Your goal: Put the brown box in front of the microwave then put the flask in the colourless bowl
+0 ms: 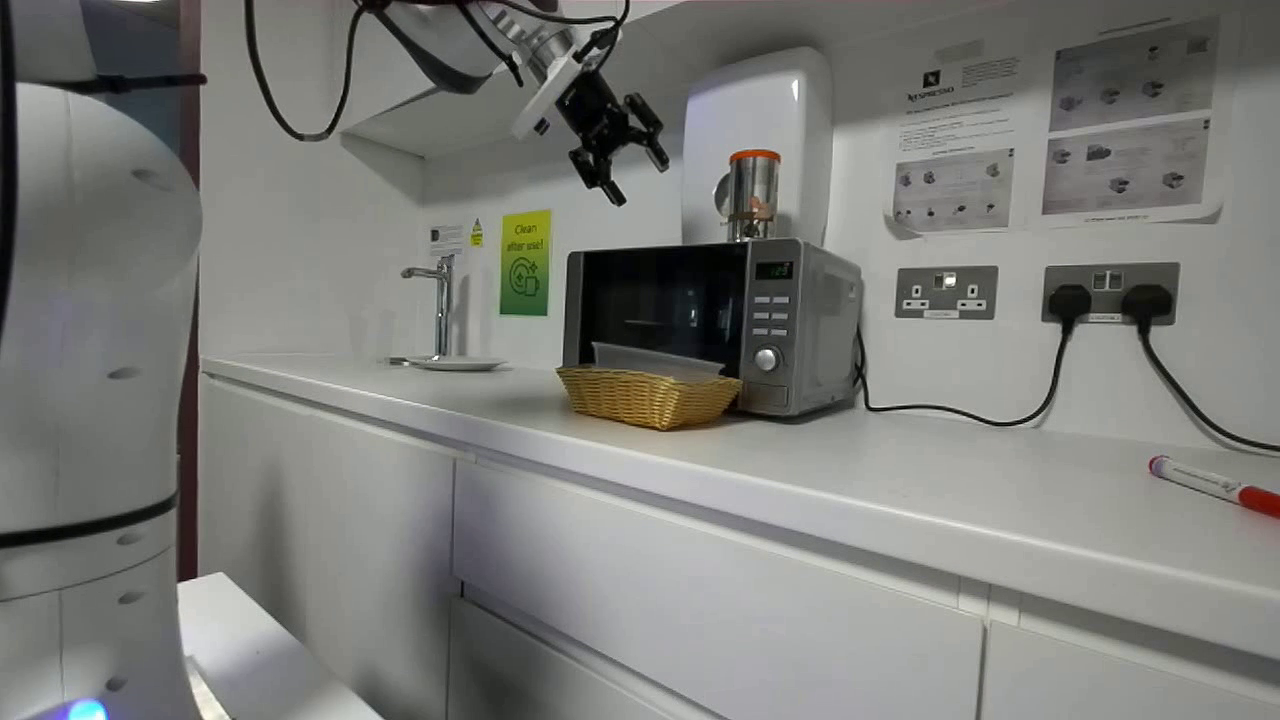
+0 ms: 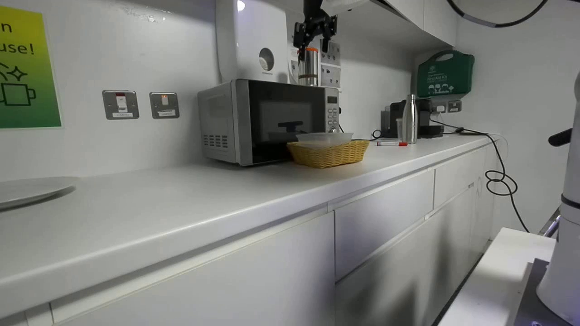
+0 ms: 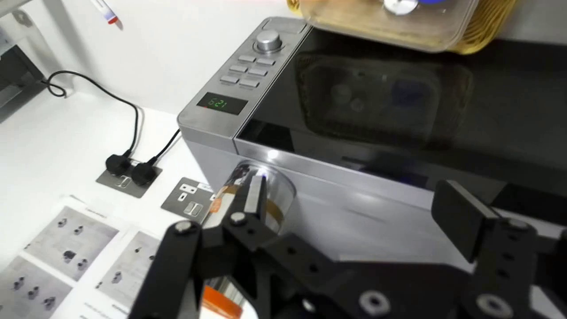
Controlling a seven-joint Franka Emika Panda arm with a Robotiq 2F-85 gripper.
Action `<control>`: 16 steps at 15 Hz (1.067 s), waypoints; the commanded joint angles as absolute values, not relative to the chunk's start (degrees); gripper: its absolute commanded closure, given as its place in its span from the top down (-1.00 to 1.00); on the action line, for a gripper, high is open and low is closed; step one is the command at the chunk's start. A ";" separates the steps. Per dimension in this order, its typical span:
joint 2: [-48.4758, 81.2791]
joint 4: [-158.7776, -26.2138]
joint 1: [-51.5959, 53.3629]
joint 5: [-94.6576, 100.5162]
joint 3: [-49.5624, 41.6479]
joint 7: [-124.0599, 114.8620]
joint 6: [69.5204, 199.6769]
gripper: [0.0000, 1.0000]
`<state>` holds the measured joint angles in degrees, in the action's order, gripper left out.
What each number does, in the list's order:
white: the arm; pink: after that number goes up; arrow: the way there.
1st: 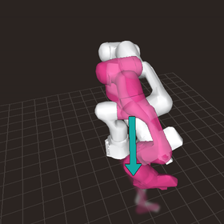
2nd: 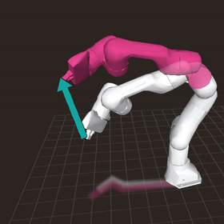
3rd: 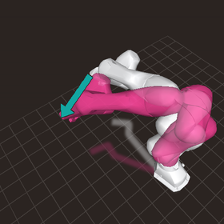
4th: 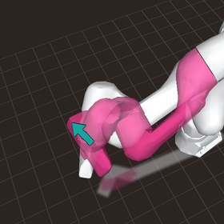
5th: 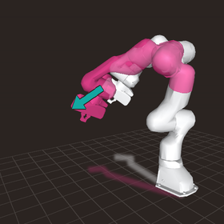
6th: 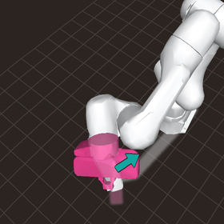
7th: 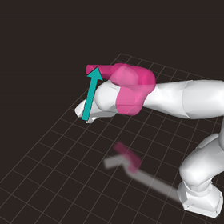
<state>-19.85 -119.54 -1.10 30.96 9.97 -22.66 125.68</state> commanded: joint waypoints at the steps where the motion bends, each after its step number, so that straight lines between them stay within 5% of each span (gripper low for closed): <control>1: -17.24 -118.67 -5.01 39.51 12.31 -36.07 130.88 1.00; 16: -9.14 -116.67 0.73 79.38 12.37 -96.62 110.70 1.00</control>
